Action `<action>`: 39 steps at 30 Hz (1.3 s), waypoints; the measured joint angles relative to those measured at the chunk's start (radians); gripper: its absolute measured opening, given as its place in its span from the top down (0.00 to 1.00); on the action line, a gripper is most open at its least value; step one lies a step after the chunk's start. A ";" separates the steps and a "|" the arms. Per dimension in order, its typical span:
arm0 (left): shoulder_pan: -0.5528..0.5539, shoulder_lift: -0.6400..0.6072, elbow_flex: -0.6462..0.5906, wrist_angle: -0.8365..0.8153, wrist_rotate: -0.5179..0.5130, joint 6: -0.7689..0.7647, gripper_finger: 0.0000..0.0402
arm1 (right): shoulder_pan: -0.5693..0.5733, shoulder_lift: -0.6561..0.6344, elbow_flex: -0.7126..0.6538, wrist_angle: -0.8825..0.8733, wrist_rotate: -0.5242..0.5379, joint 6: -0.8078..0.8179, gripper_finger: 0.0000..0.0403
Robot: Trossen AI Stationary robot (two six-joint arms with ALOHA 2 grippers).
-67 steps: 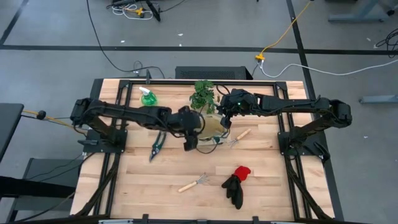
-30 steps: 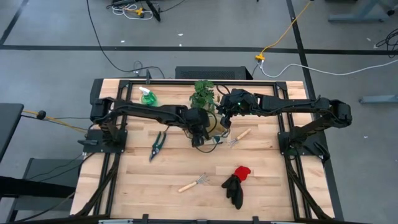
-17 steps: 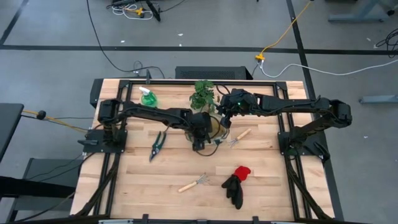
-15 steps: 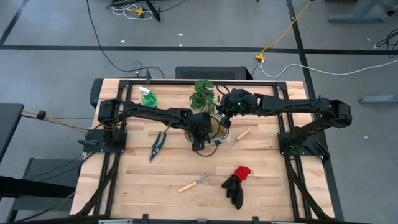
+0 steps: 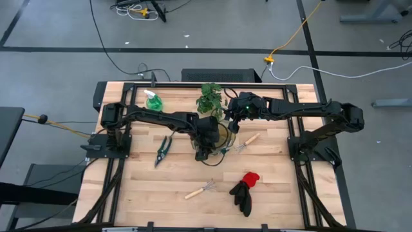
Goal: Pick & Place Garden tools in Gardening bag
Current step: Prepare the green gardening bag
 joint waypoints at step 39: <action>-0.001 -0.049 0.001 -0.054 -0.211 -0.056 0.70 | 0.000 0.000 0.000 -0.006 0.003 -0.001 0.98</action>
